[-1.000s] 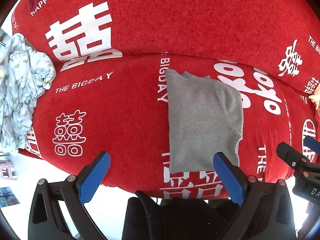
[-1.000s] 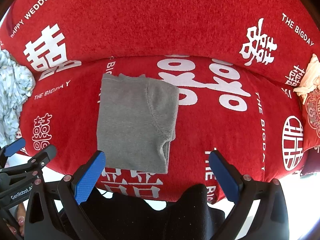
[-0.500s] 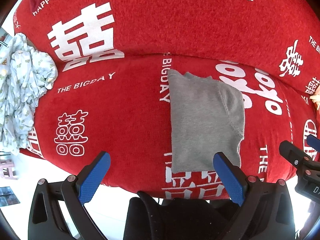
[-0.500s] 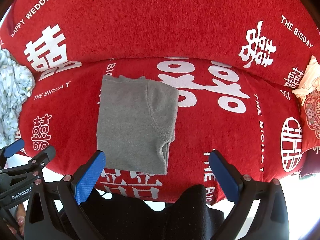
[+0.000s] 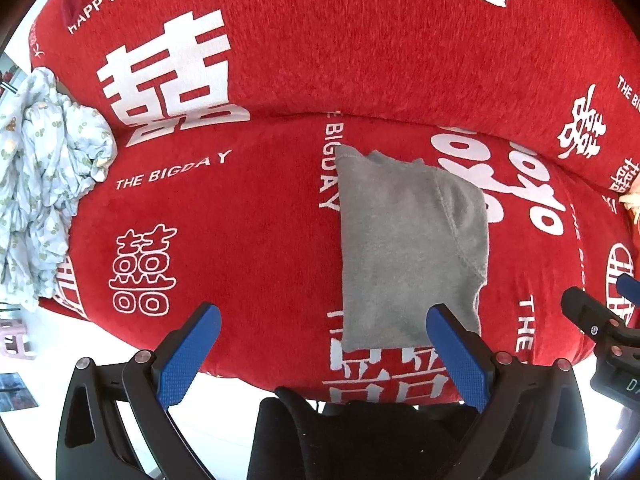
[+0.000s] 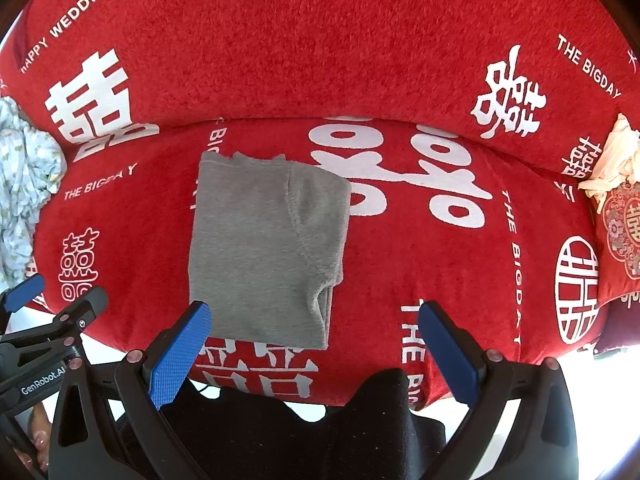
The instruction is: Fold small clothes
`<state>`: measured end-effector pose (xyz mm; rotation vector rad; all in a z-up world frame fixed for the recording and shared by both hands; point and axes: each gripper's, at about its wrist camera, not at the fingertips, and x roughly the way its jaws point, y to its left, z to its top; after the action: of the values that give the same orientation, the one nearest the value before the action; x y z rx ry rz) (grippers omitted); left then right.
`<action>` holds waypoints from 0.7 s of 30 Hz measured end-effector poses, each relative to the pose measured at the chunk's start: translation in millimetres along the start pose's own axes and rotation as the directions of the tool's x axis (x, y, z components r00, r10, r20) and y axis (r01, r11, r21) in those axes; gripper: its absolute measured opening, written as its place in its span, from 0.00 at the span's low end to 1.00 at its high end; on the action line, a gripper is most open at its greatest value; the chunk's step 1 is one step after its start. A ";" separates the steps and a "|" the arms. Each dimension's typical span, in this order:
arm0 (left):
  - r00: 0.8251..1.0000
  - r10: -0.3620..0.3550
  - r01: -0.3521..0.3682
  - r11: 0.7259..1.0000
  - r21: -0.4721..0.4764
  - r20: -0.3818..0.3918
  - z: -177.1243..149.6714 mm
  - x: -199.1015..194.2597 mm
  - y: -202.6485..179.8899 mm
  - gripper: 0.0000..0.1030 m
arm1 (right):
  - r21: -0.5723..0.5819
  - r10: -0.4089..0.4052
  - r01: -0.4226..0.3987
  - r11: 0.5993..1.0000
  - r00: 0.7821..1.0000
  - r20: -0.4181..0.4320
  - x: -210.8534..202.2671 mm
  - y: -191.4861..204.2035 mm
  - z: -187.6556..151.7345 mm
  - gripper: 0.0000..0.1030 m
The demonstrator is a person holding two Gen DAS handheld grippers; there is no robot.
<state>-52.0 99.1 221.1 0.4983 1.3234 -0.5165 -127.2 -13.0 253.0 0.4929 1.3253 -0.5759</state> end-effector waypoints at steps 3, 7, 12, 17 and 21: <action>1.000 -0.003 0.003 1.000 0.002 -0.002 0.5 0.1 0.7 1.00 | -0.001 -0.002 0.002 1.000 1.000 0.001 -0.5 1.3 -0.4 1.00; 1.000 -0.002 0.002 1.000 0.002 -0.001 1.3 -0.1 1.4 1.00 | 0.001 -0.002 0.002 1.000 1.000 0.001 -0.6 1.7 -0.8 1.00; 1.000 0.001 -0.001 1.000 -0.001 -0.003 0.9 -0.1 1.7 1.00 | -0.007 -0.005 0.005 1.000 1.000 0.002 -1.3 1.3 1.3 1.00; 1.000 0.003 -0.003 1.000 -0.005 -0.001 1.3 0.0 2.1 1.00 | -0.008 -0.004 0.004 1.000 1.000 0.002 -1.2 1.7 1.4 1.00; 1.000 0.005 -0.005 1.000 -0.005 0.000 0.8 0.0 1.2 1.00 | -0.014 -0.004 0.004 1.000 1.000 0.002 -1.5 2.2 4.0 1.00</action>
<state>-50.6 99.6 221.3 0.4970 1.3233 -0.5087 -123.0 -13.7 255.3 0.4784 1.3282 -0.5695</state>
